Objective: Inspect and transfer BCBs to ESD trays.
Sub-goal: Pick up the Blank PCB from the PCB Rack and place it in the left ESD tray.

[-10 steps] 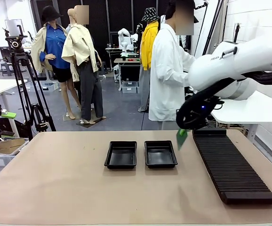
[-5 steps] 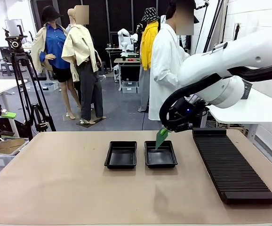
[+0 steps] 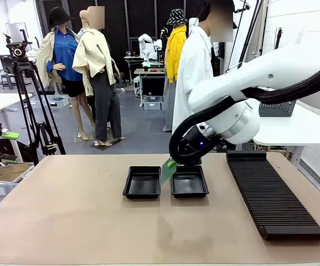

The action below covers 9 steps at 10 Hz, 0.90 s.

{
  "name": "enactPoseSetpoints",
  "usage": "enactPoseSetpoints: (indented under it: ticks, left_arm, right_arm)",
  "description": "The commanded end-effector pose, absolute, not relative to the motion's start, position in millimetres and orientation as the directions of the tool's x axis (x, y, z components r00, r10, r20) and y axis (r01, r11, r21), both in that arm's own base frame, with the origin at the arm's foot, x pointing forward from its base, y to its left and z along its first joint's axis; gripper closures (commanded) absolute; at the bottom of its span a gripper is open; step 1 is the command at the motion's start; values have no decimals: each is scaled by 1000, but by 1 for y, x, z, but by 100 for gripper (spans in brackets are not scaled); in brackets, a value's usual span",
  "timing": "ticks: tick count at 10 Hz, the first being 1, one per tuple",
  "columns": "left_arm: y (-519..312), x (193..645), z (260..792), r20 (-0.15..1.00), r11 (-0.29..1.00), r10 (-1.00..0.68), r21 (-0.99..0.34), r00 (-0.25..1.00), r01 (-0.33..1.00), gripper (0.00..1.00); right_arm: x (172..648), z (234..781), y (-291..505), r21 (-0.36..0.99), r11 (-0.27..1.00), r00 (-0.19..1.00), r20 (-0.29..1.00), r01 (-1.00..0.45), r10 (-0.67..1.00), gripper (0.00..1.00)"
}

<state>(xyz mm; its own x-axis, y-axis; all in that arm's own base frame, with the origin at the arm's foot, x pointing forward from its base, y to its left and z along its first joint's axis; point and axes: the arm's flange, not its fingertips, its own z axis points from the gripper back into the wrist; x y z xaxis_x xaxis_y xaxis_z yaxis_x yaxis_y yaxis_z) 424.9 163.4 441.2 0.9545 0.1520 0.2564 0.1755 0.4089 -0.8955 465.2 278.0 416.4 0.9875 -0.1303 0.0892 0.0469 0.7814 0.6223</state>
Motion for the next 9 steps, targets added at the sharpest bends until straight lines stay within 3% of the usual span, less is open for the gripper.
enactPoseSetpoints:
  ticks: [1,9]
  left_arm:
    - [164,423,445,245,409,156,-898,957,163,0]
    - [164,423,445,245,409,156,-898,957,163,0]
  right_arm:
    - [471,404,296,661,750,985,128,0,-113,100]
    - [508,342,355,689,724,988,131,-29,-86,100]
